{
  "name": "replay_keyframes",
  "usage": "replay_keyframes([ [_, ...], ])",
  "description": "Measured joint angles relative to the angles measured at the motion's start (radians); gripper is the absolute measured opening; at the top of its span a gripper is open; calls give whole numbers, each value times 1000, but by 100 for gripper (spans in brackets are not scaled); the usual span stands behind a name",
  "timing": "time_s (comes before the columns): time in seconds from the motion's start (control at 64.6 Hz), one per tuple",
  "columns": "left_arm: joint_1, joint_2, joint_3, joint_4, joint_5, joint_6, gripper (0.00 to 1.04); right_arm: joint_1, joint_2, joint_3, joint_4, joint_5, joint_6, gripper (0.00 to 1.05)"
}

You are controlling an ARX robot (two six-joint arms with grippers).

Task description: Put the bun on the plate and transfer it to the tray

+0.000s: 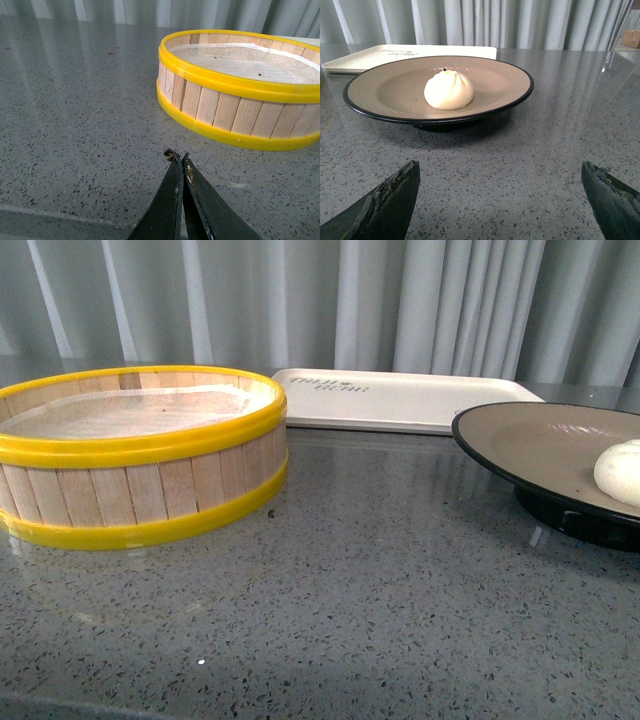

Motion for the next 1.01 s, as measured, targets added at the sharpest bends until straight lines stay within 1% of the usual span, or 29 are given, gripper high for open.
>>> replay_keyframes([
  [0.263, 0, -116, -32, -82, 0, 0, 4, 0, 0, 0, 0, 0, 0, 96],
  [0.372, 0, -145, -45, -72, 0, 0, 4, 0, 0, 0, 0, 0, 0, 96],
  [0.635, 0, -262, -45, -184, 1, 0, 4, 0, 0, 0, 0, 0, 0, 96],
  [1.007, 0, -358, -45, -278, 1, 0, 4, 0, 0, 0, 0, 0, 0, 96],
])
